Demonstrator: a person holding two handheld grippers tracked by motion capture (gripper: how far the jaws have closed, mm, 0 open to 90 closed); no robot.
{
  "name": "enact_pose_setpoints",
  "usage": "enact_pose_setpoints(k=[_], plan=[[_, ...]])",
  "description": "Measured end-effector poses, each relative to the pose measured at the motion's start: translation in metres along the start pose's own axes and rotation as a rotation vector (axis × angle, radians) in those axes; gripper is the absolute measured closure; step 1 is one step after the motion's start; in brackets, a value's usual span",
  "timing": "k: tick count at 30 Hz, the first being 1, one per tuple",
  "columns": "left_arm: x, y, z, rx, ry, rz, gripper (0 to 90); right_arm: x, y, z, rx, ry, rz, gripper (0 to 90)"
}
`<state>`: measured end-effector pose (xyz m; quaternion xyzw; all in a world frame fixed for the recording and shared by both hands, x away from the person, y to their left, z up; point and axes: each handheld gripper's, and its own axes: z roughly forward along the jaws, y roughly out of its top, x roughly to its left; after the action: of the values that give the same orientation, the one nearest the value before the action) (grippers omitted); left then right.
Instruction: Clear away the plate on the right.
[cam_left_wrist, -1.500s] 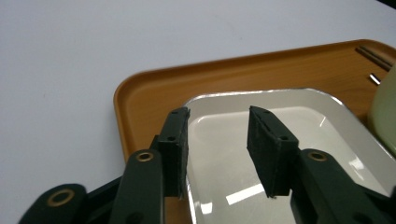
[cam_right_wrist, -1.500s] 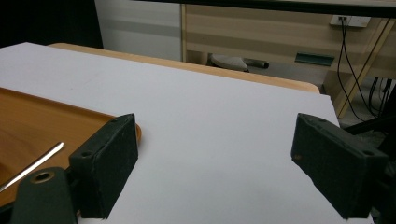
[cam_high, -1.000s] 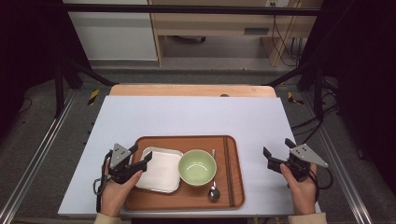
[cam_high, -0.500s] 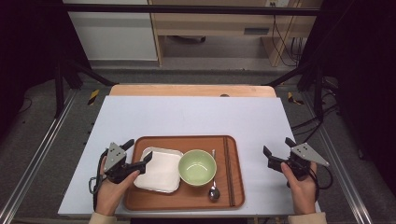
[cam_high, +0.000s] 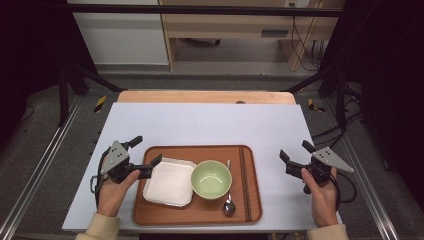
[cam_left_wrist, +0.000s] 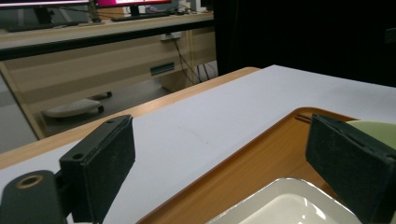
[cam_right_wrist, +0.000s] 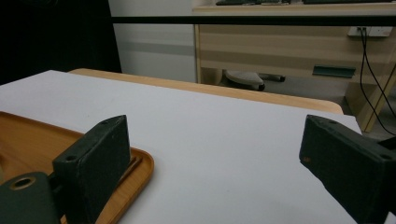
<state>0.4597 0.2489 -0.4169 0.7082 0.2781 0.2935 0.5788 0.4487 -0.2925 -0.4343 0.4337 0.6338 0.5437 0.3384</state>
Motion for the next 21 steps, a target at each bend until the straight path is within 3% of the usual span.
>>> enact_pose_setpoints(k=[7,13,15,18,21], plan=[[0.004,-0.001,0.008,-0.018,-0.053,0.045,6.8,0.01,0.007,0.008,-0.004,0.073,-0.039,8.5],[0.004,-0.004,0.008,-0.024,-0.073,0.058,6.8,0.026,0.009,0.018,-0.008,0.149,-0.067,8.5],[0.004,-0.006,0.006,-0.041,-0.075,0.044,6.8,0.032,0.009,0.021,-0.01,0.173,-0.083,9.0],[0.004,-0.01,0.003,-0.048,-0.086,0.037,6.8,0.041,0.008,0.024,-0.027,0.216,-0.065,10.2],[0.003,-0.015,-0.003,-0.039,-0.098,0.057,6.9,0.05,0.005,0.025,-0.03,0.246,-0.064,10.7]])
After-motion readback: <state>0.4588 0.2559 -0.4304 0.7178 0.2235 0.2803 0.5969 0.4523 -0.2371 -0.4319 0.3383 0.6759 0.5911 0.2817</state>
